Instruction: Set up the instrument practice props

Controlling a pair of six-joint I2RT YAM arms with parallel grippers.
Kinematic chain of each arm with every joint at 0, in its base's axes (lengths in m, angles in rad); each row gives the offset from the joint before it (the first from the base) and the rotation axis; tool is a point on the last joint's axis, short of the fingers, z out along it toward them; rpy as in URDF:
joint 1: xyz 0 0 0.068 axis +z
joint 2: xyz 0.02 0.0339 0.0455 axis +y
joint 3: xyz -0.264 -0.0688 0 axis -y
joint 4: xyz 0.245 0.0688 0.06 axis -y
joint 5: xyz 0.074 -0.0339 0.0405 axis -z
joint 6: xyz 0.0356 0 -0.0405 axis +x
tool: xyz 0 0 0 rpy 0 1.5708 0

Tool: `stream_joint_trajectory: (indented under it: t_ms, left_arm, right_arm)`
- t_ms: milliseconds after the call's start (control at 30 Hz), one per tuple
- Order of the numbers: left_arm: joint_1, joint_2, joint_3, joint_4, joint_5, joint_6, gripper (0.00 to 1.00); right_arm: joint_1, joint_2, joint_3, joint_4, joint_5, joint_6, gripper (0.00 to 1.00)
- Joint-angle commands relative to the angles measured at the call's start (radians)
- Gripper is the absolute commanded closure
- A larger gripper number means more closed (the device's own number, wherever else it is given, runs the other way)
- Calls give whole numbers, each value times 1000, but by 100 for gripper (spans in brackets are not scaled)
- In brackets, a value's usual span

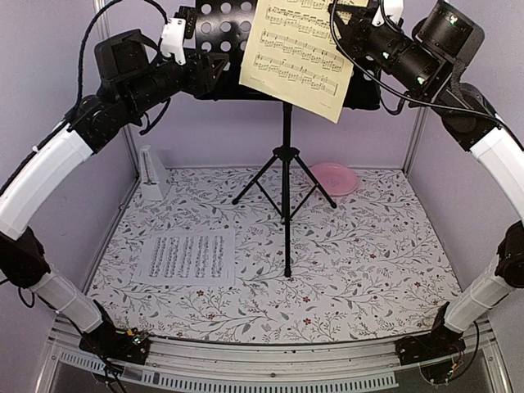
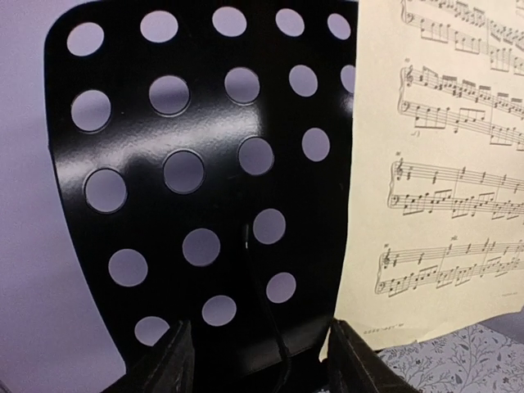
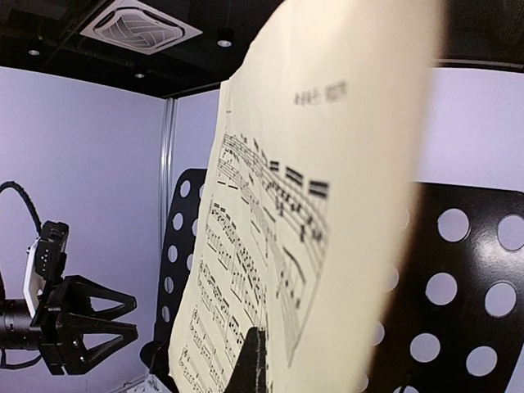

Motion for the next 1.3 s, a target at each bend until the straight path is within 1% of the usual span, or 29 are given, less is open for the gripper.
stream_joint_trajectory:
  t_ms: [0,233,433,567,633,700,800,900,1000,1133,1267]
  left_arm:
    - [25,70,112,-88,20,2,43]
    - [51,128,171,-112,31,-21,43]
    - [56,172,203,-139,6,-44,39]
    - [55,180,206,-133,-7,-40,41]
    - [55,181,209,-128,-21,-36,45]
    - [55,184,214,-126,-29,-31,50]
    - [55,186,218,-129,-61,-27,64]
    - [57,178,206,-117,-62,-29,76]
    - [57,158,173,-81,-48,-33,83]
    - [57,141,140,-48,-52,-55,100]
    - [55,94,61,30,-46,-76,100]
  right_arm:
    - [-33,25,41,40,-38,-43,100]
    - [-70,55,56,63,-57,-68,100]
    - [-80,80,69,83,-68,-78,100]
    - [-80,103,88,88,-73,-89,100]
    - [-80,108,89,91,-73,-93,100]
    - [-80,112,89,99,-73,-92,100]
    - [-79,122,90,115,-74,-94,100]
    - [-79,134,95,119,-71,-103,100]
    - [-81,146,95,125,-64,-110,100]
    - [-80,161,96,144,-56,-117,100]
    - [-81,179,103,160,-38,-134,100]
